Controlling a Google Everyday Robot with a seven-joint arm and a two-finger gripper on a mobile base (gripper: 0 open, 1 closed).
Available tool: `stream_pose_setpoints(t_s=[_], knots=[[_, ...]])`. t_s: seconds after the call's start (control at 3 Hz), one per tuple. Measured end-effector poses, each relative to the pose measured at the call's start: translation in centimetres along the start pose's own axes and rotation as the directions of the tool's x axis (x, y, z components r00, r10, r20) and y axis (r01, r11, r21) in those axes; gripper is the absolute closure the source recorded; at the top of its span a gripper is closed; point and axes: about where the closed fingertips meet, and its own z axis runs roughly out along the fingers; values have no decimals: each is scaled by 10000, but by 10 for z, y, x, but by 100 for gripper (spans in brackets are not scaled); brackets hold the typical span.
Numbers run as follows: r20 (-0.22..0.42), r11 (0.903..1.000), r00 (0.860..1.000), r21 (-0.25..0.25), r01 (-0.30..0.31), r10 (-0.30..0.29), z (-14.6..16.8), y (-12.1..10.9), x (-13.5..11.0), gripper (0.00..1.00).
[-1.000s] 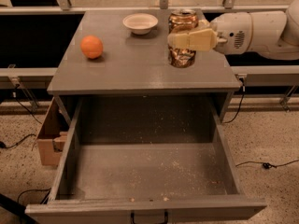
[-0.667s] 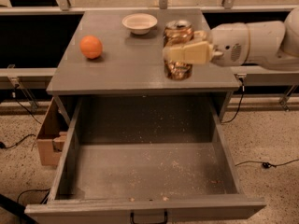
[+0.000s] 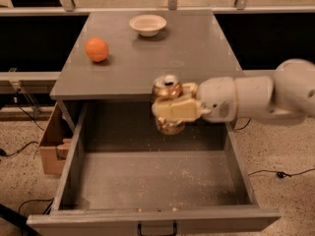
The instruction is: Place orange can into top drawer
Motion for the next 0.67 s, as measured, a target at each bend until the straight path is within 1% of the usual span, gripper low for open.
stream_pose_setpoints(t_s=[0.33,0.67], knots=[[277,9988,9985,0,-480,480,48,3,61,100],[825,9967,9933,-116,-799,806,107,-3,118,100]])
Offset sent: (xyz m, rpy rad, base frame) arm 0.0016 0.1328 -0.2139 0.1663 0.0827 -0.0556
